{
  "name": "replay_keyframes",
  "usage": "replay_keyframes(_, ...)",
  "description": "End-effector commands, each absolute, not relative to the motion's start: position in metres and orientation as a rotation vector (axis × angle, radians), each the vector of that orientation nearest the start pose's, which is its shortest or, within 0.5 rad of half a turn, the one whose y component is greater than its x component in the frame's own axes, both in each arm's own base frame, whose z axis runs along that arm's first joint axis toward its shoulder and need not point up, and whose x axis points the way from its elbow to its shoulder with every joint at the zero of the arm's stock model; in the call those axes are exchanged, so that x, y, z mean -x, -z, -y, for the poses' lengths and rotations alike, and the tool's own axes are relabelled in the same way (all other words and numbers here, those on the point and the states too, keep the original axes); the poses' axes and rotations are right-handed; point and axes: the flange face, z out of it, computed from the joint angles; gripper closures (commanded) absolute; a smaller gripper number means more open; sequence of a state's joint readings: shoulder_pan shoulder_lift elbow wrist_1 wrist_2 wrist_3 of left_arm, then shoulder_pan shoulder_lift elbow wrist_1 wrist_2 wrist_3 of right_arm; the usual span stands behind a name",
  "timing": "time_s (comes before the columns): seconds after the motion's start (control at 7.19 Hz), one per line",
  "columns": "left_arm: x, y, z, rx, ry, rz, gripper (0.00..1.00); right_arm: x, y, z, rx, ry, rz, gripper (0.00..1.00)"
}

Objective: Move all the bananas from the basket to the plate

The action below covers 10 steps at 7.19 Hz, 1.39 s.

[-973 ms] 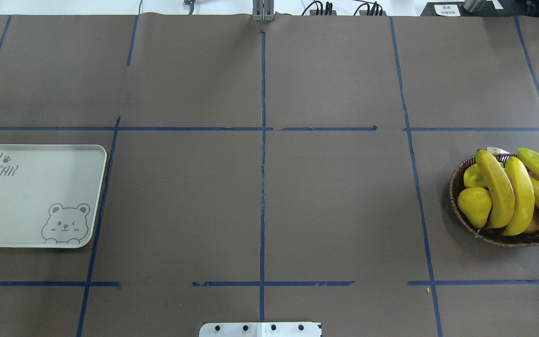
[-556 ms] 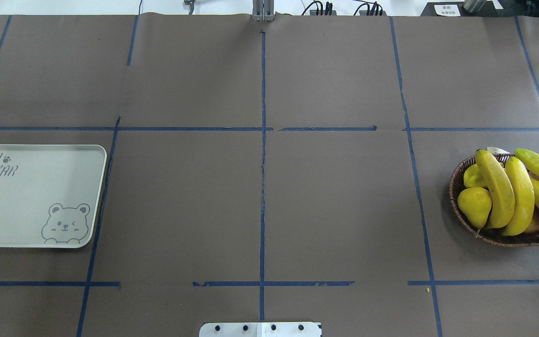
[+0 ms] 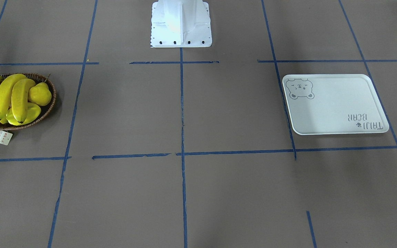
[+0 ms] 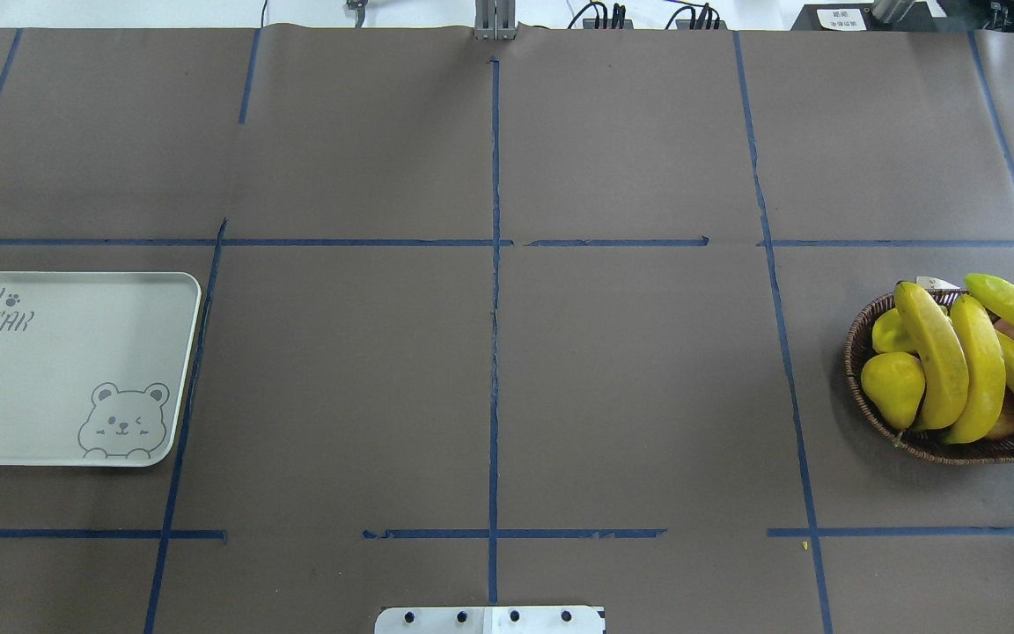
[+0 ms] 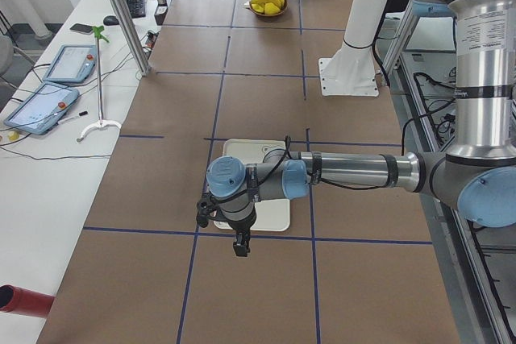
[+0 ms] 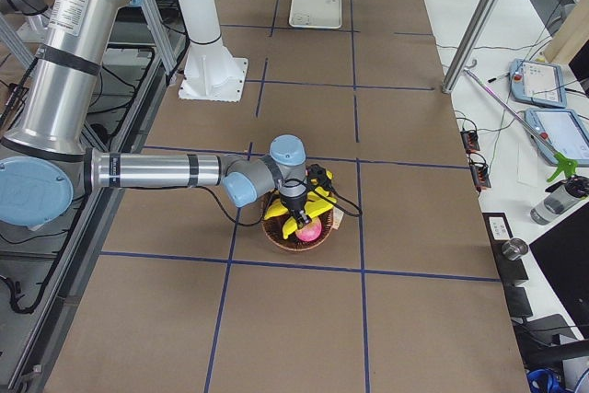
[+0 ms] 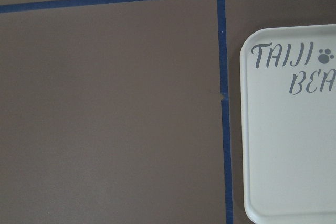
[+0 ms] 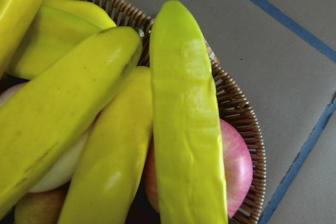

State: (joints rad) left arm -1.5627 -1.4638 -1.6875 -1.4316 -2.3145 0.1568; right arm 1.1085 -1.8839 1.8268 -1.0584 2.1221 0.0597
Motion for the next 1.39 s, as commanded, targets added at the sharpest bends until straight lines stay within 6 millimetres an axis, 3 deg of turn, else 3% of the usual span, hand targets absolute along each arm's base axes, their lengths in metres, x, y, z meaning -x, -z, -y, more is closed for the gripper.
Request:
replay_keyframes(0.0,0.051,-0.658,0.442,0.056,-0.148,-0.738,0.0,0.053,-0.609,0.391,-0.332,0.41,0.682,0.99)
replay_keyframes(0.14,0.038,-0.65,0.445,0.053,-0.182,-0.737,0.0,0.039,-0.594,0.392,-0.336,0.376,0.715,0.99)
replay_keyframes(0.28,0.029,-0.632,0.448,0.024,-0.215,-0.735,0.0,0.04,-0.559,0.399,-0.327,0.371,0.732,1.0)
replay_keyframes(0.42,0.029,-0.605,0.449,-0.026,-0.232,-0.731,0.0,0.043,-0.517,0.414,-0.32,0.353,0.737,1.0)
replay_keyframes(0.56,0.028,-0.571,0.453,-0.091,-0.25,-0.734,0.0,0.052,-0.491,0.429,-0.309,0.362,0.797,0.99)
replay_keyframes(0.7,0.026,-0.541,0.468,-0.171,-0.286,-0.732,0.0,0.062,-0.479,0.435,-0.296,0.373,0.883,0.98)
replay_keyframes(0.83,0.023,-0.516,0.492,-0.253,-0.315,-0.738,0.0,0.082,-0.464,0.439,-0.262,0.363,0.95,0.97)
replay_keyframes(1.11,-0.018,-0.488,0.499,-0.211,-0.235,-0.825,0.0,0.122,-0.432,0.44,-0.244,0.307,1.025,0.97)
replay_keyframes(1.25,-0.024,-0.478,0.499,-0.238,-0.212,-0.848,0.0,0.143,-0.419,0.433,-0.24,0.257,1.073,0.97)
